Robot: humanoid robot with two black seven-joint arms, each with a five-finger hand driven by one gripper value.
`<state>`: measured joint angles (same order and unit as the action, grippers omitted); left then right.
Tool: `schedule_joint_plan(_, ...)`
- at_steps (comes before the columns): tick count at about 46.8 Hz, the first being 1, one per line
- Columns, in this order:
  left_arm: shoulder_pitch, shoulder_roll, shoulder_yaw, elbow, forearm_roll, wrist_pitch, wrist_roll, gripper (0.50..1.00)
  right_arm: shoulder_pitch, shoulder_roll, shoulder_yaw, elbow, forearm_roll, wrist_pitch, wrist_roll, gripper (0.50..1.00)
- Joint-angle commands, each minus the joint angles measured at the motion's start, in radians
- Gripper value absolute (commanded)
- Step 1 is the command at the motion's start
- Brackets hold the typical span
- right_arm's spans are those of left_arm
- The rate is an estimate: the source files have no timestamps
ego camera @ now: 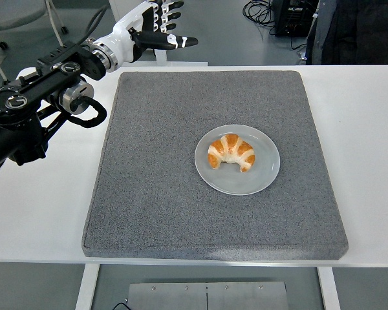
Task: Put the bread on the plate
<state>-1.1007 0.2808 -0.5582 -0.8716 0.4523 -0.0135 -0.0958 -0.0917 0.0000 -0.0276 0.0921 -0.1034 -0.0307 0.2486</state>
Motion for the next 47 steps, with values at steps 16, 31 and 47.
schedule_joint_plan(16,0.062,-0.074,-0.085,0.249,-0.175,-0.020,-0.002,1.000,0.000,0.000,0.000,0.003,-0.001,0.000,0.000,1.000)
schedule_joint_plan(31,0.053,-0.189,-0.086,0.471,-0.313,-0.146,0.005,1.000,0.004,0.000,0.000,0.005,0.001,0.002,0.000,1.000)
schedule_joint_plan(47,0.045,-0.256,-0.086,0.554,-0.429,-0.250,0.001,1.000,0.003,0.000,0.002,0.005,0.001,-0.005,0.000,1.000)
